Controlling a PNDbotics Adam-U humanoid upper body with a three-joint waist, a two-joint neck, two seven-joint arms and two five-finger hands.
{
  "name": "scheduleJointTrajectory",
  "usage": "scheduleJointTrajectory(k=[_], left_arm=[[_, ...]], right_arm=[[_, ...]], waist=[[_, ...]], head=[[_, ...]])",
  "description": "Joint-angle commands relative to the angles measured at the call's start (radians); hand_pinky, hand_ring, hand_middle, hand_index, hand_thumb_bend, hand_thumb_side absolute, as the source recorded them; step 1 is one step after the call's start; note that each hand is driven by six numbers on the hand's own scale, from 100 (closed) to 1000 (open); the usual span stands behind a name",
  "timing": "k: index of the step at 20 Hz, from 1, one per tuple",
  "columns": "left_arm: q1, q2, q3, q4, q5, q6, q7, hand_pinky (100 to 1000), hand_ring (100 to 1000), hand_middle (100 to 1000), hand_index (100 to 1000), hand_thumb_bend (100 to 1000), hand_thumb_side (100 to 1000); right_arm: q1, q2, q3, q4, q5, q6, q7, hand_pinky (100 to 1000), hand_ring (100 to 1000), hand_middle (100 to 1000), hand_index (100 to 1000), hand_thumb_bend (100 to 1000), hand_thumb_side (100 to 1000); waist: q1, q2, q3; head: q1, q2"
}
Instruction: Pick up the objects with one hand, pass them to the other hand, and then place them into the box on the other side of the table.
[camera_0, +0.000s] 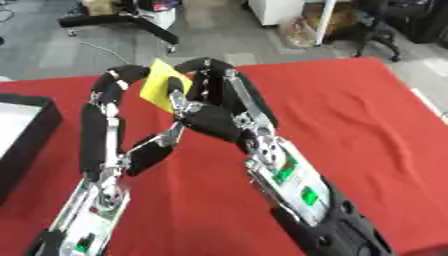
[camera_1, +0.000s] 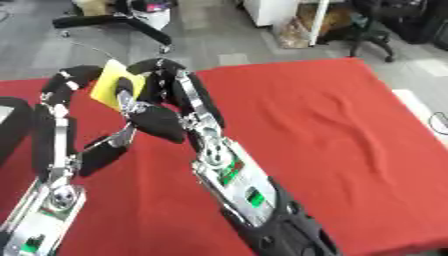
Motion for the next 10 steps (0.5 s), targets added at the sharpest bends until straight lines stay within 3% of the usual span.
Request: scheduleJointTrajectory(k=[1, 3, 7, 10], left_arm=[[-0.022, 0.000, -0.001, -0.022, -0.003, -0.008, 0.029, 684, 648, 610, 695, 213, 471], [-0.019, 0.004, 0.000, -0.027, -0.015, -0.013, 0.045, 685, 638, 601, 684, 194, 476], [0.001, 0.018, 0.013, -0.030, -0.052, -0.016, 0.060, 688, 630, 594, 676, 194, 487], [0.035, 0.040, 0.027, -0.025, -0.069, -0.005, 0.067, 687, 626, 589, 672, 205, 489]], right_arm=[[-0.010, 0.000, 0.000, -0.031, -0.017, 0.000, 0.015, 528, 504, 367, 459, 162, 205], [-0.011, -0.002, 0.002, -0.033, -0.015, -0.005, 0.044, 547, 534, 413, 524, 268, 358], [-0.014, -0.011, -0.002, -0.042, 0.027, -0.053, 0.207, 608, 652, 633, 806, 399, 635], [-0.015, -0.021, -0.037, -0.051, 0.063, -0.099, 0.310, 626, 685, 708, 860, 390, 688]], waist=[[-0.011, -0.012, -0.001], [-0.010, -0.012, -0.002], [-0.008, -0.014, -0.002], [-0.004, -0.017, -0.001]], head=[[0.004, -0.010], [0.008, -0.008], [0.030, -0.007], [0.078, 0.004]])
